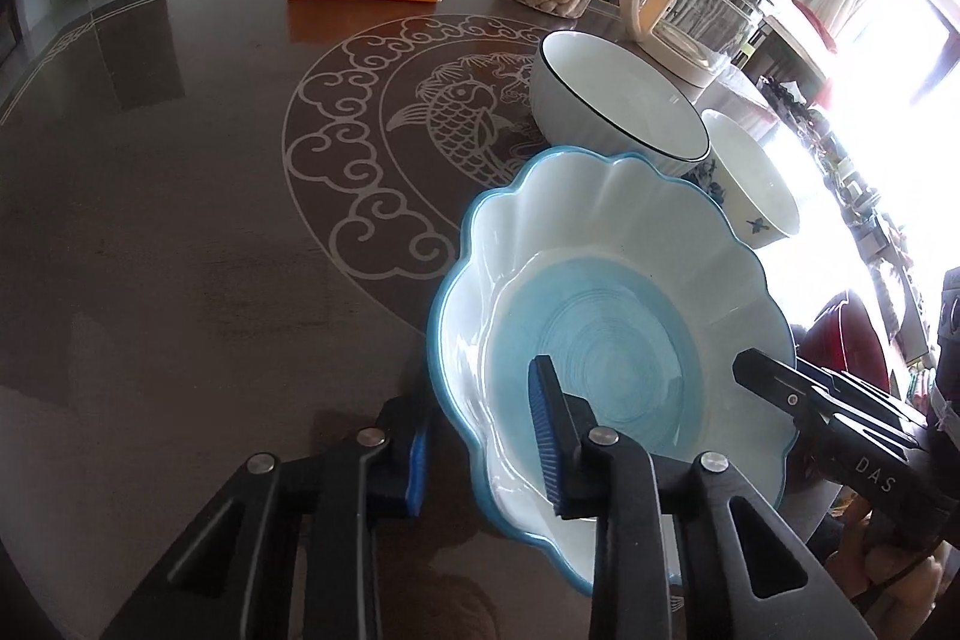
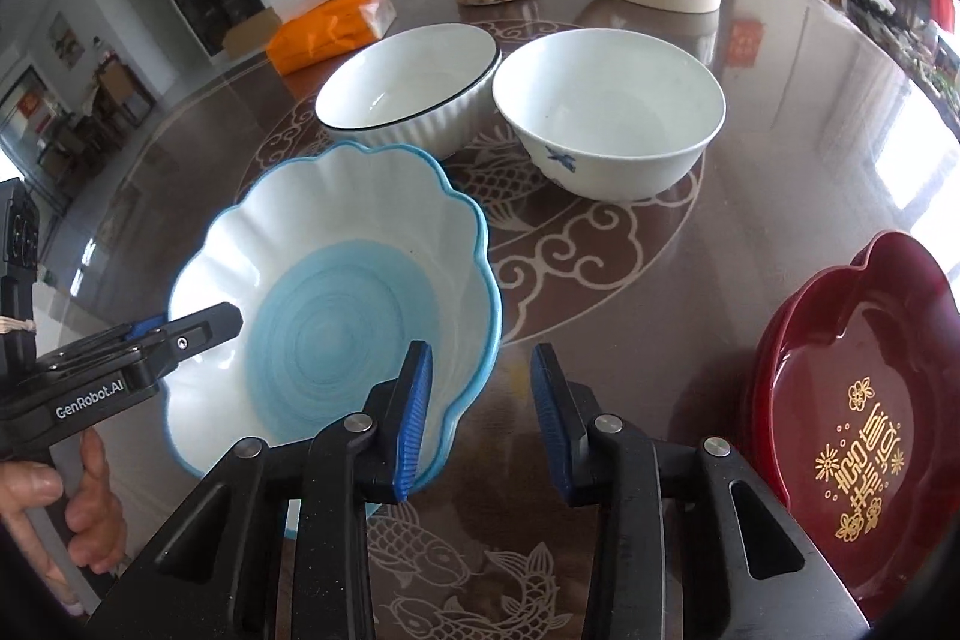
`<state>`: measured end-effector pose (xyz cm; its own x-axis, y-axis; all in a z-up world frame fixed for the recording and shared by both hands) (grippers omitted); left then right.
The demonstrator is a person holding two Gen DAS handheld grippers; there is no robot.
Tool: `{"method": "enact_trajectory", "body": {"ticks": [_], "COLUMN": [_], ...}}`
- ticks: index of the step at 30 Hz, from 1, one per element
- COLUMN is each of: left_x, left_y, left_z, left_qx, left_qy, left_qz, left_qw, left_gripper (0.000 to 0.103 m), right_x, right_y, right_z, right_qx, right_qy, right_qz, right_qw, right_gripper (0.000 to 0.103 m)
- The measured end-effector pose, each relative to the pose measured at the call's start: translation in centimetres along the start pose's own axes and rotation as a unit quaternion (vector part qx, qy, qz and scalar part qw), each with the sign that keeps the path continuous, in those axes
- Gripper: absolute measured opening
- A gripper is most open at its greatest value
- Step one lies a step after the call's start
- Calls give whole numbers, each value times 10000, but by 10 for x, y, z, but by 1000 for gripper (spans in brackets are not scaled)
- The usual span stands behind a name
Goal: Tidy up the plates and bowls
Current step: 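Carry the scalloped dish with both tools and set it on the table, then open both tools and withdraw from the scalloped dish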
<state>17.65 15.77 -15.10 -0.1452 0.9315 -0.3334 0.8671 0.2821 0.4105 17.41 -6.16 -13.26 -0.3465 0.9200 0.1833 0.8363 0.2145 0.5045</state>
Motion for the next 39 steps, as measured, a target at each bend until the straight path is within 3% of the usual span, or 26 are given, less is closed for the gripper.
{"method": "enact_trajectory", "body": {"ticks": [4,6,18,27,28,29,30,31,32,34,36,39], "left_x": [4,6,-1,-1,-2,-2,-3,-2,0,5,13,27], "left_y": [-2,-3,-53,-70,-71,-73,-73,-73,-73,-75,-79,-85], "left_z": [2,2,-24,-32,-35,-38,-41,-45,-50,-66,-84,-105], "left_qx": [-88,-95,-2,-286,-440,-560,-659,-764,-895,-1243,-1620,-2030], "left_qy": [85,-12,41,36,91,169,231,285,354,525,756,1041], "left_qz": [30,-17,140,53,64,86,100,85,45,-63,-205,-456], "left_qw": [9999,10000,9999,9996,9990,9982,9975,9966,9953,9908,9837,9726], "left_gripper": [12,12,12,14,19,22,32,46,53,73,86,94], "right_x": [-3,1,10,12,14,17,19,21,22,23,22,15], "right_y": [1,1,-35,-53,-53,-56,-56,-58,-61,-66,-74,-86], "right_z": [7,8,-17,-21,-23,-28,-31,-37,-44,-59,-77,-109], "right_qx": [90,102,165,44,-38,-159,-307,-484,-669,-1065,-1500,-2272], "right_qy": [235,333,278,255,181,89,15,-71,-172,-411,-727,-943], "right_qz": [171,159,208,343,302,231,153,87,20,-103,-98,138], "right_qw": [9995,9993,9993,9991,9994,9996,9994,9988,9976,9934,9860,9692], "right_gripper": [25,18,17,20,21,30,48,56,62,62,61,62]}}
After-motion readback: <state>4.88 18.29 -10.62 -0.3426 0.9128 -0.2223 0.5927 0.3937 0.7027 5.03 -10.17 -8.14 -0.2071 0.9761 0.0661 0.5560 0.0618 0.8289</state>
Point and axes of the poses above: each gripper's, at about its wrist camera, not at the fingertips, and z roughly the way its jaws point, x to its left, y to its top, the point moved 1 cm from there along z, roughly the way its jaws point, and after that the axes turned 4 degrees about -z, right-handed, at the moved point
